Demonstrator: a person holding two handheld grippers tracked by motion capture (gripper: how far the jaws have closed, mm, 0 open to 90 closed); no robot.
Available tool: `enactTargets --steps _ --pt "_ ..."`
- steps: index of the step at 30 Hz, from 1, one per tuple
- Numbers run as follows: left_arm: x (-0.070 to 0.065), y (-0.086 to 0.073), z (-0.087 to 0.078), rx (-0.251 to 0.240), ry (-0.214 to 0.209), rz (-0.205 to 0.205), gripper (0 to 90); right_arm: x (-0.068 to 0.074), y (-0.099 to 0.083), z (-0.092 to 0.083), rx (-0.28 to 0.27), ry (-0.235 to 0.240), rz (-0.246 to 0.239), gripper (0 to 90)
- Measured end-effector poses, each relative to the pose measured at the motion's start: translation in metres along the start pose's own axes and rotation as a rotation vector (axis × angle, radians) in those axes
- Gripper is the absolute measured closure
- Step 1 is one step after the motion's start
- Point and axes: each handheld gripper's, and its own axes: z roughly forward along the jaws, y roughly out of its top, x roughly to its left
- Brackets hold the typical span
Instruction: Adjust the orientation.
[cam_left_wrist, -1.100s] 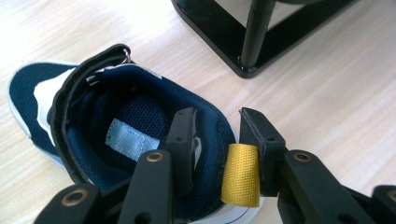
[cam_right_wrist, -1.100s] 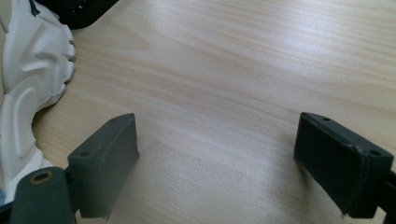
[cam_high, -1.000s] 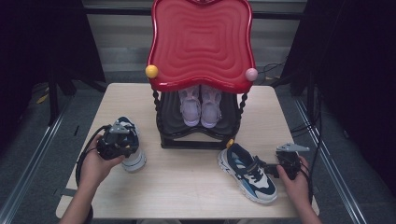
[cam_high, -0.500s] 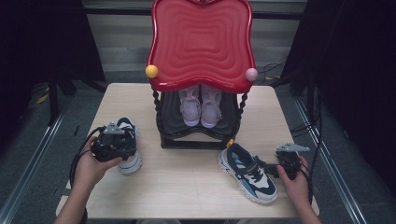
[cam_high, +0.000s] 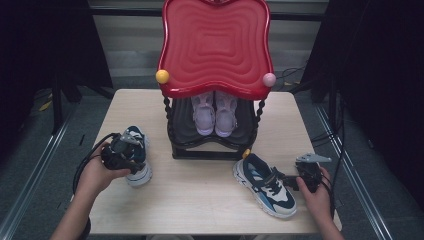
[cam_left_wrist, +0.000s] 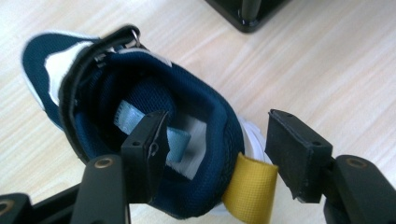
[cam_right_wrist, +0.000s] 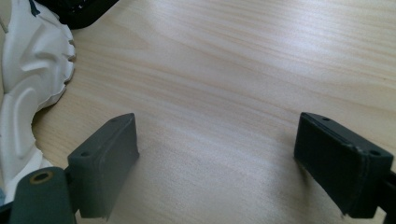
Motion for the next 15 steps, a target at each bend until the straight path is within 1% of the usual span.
enactTargets --steps 2,3,4,5,6,9,10,11,14,15 --pt "0.000 0.000 0.002 0.027 0.005 0.011 43.2 0.000 0.000 0.000 0.001 0.000 0.001 12.7" --pt "0.000 0.000 0.003 0.033 0.002 0.017 46.9 0.000 0.000 0.000 0.001 0.000 0.001 12.7" --pt "0.000 0.000 0.003 0.028 0.004 0.011 49.5 0.000 0.000 0.000 0.001 0.000 0.001 12.7" --pt "0.000 0.000 0.003 0.023 -0.005 0.004 50.7 0.000 0.000 0.000 0.001 0.000 0.001 12.7" --pt "-0.001 0.001 0.003 0.026 -0.009 0.012 54.9 0.000 0.000 0.000 0.001 0.000 0.000 12.7" --pt "-0.005 0.004 0.003 0.032 -0.009 0.027 58.2 0.000 0.000 0.000 0.001 0.000 0.001 12.7" --pt "-0.006 0.006 0.003 0.026 -0.024 0.024 60.1 0.000 0.000 0.000 0.001 0.000 0.000 12.7" --pt "-0.007 0.007 0.003 0.018 -0.029 0.026 62.7 0.000 0.000 0.000 0.001 0.000 0.000 12.7" --pt "-0.012 0.010 0.002 0.033 -0.035 0.023 63.6 0.000 0.000 0.000 0.001 0.000 0.000 12.7" --pt "-0.013 0.011 0.002 0.036 -0.038 0.032 64.0 0.000 0.000 0.000 0.001 0.000 0.000 12.7"
